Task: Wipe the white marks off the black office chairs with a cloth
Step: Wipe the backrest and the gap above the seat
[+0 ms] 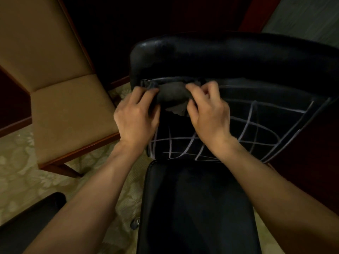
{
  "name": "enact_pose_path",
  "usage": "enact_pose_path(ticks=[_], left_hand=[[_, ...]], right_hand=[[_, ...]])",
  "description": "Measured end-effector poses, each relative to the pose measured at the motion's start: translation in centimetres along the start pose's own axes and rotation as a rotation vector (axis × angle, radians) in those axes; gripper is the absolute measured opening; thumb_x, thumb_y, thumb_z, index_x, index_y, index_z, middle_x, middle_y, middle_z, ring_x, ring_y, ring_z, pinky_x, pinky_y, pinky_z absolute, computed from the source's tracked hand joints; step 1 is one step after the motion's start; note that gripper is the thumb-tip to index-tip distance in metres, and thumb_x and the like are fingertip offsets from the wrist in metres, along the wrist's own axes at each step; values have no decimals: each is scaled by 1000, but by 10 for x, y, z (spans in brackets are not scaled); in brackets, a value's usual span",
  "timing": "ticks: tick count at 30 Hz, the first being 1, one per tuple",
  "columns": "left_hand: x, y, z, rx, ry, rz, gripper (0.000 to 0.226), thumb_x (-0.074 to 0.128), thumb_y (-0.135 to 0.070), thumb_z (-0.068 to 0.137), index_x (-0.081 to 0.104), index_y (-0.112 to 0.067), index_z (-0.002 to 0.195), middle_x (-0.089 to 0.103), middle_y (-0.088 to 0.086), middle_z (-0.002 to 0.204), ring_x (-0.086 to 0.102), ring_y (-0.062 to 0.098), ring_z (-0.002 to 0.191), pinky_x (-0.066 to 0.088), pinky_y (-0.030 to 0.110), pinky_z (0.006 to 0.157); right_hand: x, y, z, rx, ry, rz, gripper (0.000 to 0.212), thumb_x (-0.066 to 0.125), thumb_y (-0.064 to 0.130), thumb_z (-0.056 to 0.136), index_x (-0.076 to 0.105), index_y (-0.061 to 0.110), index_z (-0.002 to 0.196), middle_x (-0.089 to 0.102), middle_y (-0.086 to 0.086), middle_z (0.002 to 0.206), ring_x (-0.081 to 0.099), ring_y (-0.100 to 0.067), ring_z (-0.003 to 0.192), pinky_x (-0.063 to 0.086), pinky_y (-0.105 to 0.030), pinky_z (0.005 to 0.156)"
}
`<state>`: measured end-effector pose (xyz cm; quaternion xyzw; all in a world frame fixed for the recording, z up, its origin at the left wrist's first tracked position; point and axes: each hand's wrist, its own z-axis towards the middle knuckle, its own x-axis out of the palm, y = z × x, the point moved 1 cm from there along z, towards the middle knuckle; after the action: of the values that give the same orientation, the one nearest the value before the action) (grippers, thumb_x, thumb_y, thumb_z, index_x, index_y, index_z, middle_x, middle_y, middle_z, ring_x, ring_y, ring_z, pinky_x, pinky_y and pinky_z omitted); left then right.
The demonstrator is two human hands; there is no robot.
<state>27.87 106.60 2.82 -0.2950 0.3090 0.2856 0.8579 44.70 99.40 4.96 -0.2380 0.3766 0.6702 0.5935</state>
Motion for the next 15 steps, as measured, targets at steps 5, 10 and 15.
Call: enact_pose_path(ticks=[5, 10, 15], left_hand=[[14, 6, -14, 14, 99, 80, 28, 67, -18, 82, 67, -12, 110, 60, 9, 94, 61, 29, 77, 49, 40, 58], [9, 5, -40, 10, 187, 108, 32, 64, -27, 86, 70, -15, 115, 64, 6, 94, 59, 29, 78, 49, 39, 60], [-4, -34, -3, 59, 80, -44, 36, 60, -30, 92, 70, -11, 121, 68, 7, 103, 60, 28, 87, 52, 40, 70]], right_hand=[[15, -4, -13, 29, 87, -37, 23, 68, 7, 87, 68, 4, 110, 58, -17, 96, 59, -23, 61, 36, -22, 53], [19, -5, -38, 60, 183, -19, 21, 70, 9, 85, 67, 3, 106, 60, -14, 95, 63, -27, 59, 46, -28, 48], [-26, -19, -7, 47, -79, -40, 24, 69, 11, 83, 71, 4, 105, 64, -14, 93, 64, -30, 64, 52, -33, 54]])
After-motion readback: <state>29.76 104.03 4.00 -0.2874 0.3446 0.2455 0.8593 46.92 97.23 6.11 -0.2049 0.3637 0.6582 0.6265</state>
